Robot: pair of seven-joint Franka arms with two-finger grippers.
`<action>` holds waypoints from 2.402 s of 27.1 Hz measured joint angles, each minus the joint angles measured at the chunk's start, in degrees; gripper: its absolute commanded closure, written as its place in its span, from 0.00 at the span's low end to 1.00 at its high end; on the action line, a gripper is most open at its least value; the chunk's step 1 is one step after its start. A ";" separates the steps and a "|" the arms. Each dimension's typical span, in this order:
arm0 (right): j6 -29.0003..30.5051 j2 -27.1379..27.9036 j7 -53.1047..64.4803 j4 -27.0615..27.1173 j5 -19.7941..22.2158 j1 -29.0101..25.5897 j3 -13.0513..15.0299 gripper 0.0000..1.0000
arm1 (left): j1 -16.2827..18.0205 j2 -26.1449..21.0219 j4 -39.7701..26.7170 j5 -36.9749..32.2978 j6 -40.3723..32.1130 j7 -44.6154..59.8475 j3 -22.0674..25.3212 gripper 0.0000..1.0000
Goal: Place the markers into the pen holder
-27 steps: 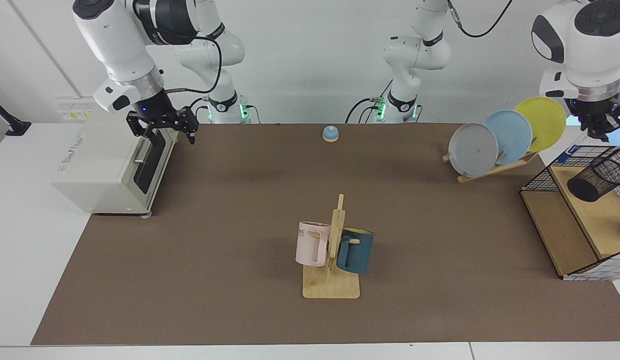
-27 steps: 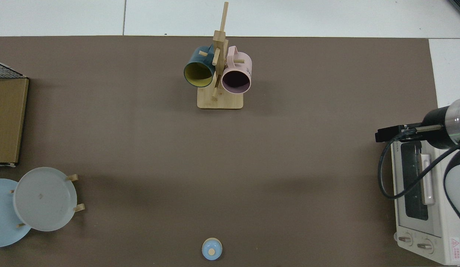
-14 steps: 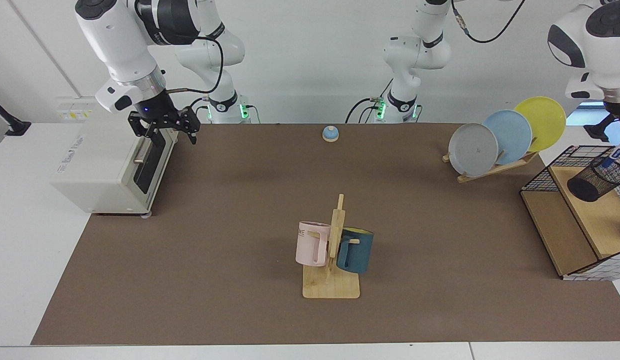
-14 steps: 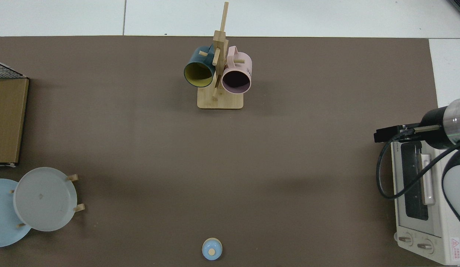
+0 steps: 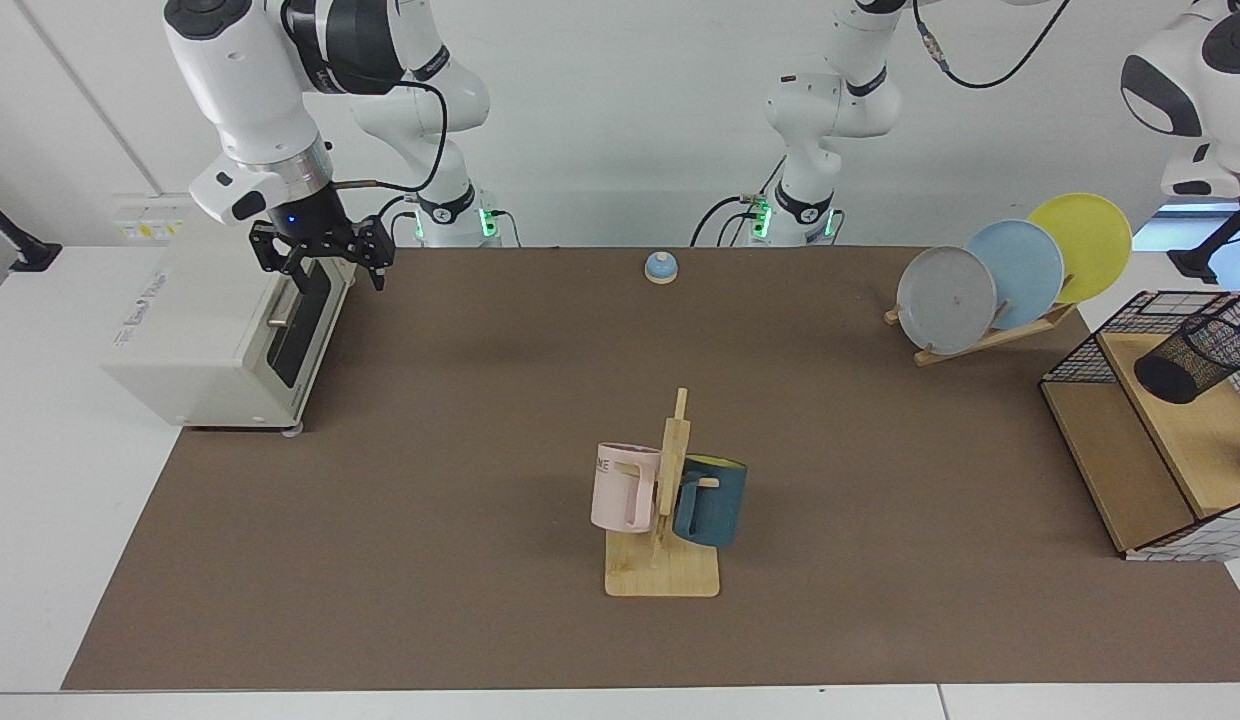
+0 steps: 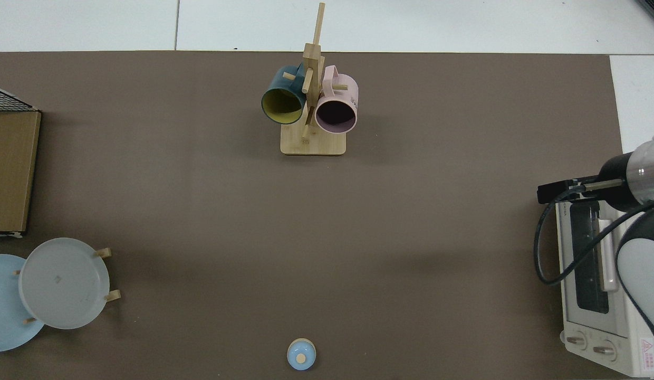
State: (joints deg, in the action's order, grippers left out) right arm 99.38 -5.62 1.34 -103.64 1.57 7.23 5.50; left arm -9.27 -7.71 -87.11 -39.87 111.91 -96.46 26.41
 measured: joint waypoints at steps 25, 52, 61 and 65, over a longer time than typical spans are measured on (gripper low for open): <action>-0.67 0.01 0.00 -1.11 -1.18 0.05 -0.14 0.00 | 0.12 -3.41 -2.43 0.02 0.94 -0.81 0.57 1.00; -1.79 -0.03 0.00 -1.25 -0.75 -0.04 0.03 0.00 | 1.94 -7.75 -3.87 3.30 1.87 0.66 0.59 0.00; -1.79 -0.03 0.09 -1.25 -0.46 -0.03 -0.04 0.00 | 0.52 -7.71 -2.27 3.26 -0.30 2.23 0.33 0.00; -1.79 -0.04 0.09 -1.25 -0.46 -0.03 -0.05 0.00 | -0.90 -7.64 -0.92 3.27 -1.85 3.43 -0.01 0.00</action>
State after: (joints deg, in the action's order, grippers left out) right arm 97.60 -5.66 1.43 -104.89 1.10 7.19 5.45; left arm -10.17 -15.36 -88.03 -36.61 110.05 -93.02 26.40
